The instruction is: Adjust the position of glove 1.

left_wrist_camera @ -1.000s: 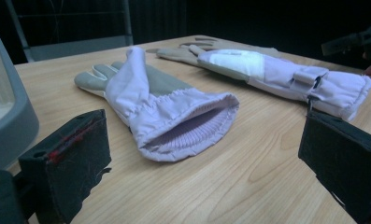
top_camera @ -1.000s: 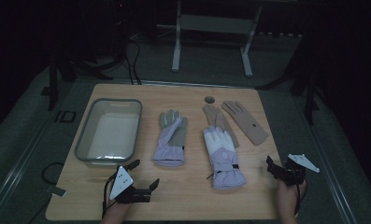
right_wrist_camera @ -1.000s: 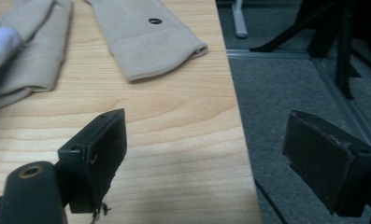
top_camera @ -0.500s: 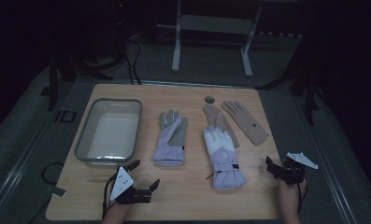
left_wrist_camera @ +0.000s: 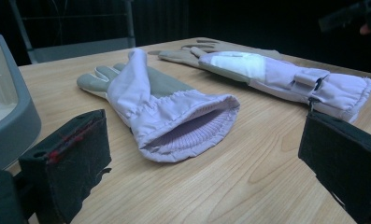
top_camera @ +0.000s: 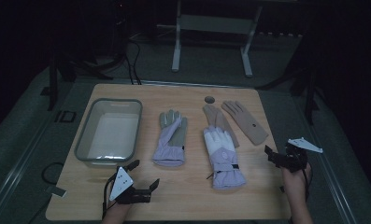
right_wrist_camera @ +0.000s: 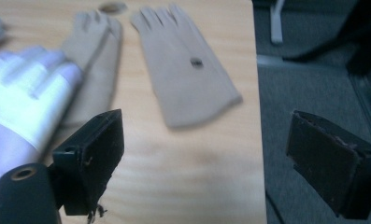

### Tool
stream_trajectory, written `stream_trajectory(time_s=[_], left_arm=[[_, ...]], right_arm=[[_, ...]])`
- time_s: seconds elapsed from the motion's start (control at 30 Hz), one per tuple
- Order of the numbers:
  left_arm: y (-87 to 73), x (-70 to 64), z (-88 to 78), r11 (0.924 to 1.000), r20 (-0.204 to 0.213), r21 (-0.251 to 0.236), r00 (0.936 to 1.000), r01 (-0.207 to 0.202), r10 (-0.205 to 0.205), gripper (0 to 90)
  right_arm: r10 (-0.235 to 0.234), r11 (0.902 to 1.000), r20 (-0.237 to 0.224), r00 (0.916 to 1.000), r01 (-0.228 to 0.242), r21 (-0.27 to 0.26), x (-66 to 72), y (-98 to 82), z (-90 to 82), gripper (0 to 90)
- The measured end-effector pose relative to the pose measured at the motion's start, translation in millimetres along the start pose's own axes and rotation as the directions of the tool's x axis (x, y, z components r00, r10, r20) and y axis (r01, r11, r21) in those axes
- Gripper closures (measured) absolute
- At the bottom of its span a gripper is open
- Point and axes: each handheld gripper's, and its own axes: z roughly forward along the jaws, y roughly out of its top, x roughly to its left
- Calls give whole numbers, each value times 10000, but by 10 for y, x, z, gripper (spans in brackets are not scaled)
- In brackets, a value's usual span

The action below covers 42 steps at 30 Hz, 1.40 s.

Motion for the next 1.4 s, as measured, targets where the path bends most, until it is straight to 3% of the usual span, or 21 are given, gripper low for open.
stream_trajectory(time_s=[0.1,0.2,0.27,0.33,0.4,0.47,0.57,0.7,0.77,0.9,1.1,1.17,1.23,1.27,1.3,1.37,1.4], left_arm=[[1,0,4,10000,-4,23,10000,5,-5,24],[1,4,3,10000,22,19,10000,57,-57,25],[0,5,1,10000,37,4,10000,46,-46,24],[0,5,1,10000,54,4,10000,36,-36,25],[0,6,0,10000,60,2,10000,41,-41,24],[0,5,0,10000,67,-3,10000,24,-24,24],[1,-2,2,10000,123,31,9999,72,-73,25],[3,-20,6,9999,157,66,9998,-94,93,24],[3,-19,7,10000,167,54,9998,-77,76,25],[-2,7,-1,9996,307,-80,9992,274,-272,24],[1,-12,5,10000,343,8,9994,46,-46,24],[2,-15,7,10000,394,27,9992,32,-33,24],[2,-11,6,10000,418,24,9991,57,-57,24],[1,-7,5,9999,431,2,9990,113,-113,25],[1,-2,4,9998,463,-23,9988,184,-183,25],[0,8,3,9996,512,-37,9983,273,-271,25],[0,9,4,9996,526,-25,9982,276,-274,24]], right_arm=[[-248,9997,-217,9995,247,-64,35,151,-37,136],[-621,9971,-258,9977,609,-446,112,304,-100,140],[-827,9960,-679,9943,803,-383,168,419,-117,141],[-1189,9915,-955,9883,1131,-641,245,532,-132,148],[-1398,9881,-911,9860,1330,-770,318,610,-140,165],[-1594,9864,-1047,9816,1541,-571,401,689,-133,163],[-1506,9886,-1576,9760,1488,-230,511,776,-99,164],[-1755,9842,-2195,9597,1762,-166,665,853,-39,167],[-1884,9817,-2253,9559,1897,-158,694,867,-25,167],[-2469,9666,-2131,9453,2557,145,919,960,68,182],[-2373,9676,-3193,9175,2524,62,1166,1090,192,181],[-2188,9703,-3710,9025,2415,153,1260,1126,253,117],[-2603,9583,-3916,8825,2856,65,1375,1143,305,124],[-2671,9556,-3996,8769,2946,78,1437,1150,336,123],[-2683,9515,-4318,8611,3071,211,1498,1153,373,108],[-2769,9436,-4403,8541,3283,434,1621,1152,453,109],[-2831,9389,-4590,8421,3410,465,1677,1146,492,109]])
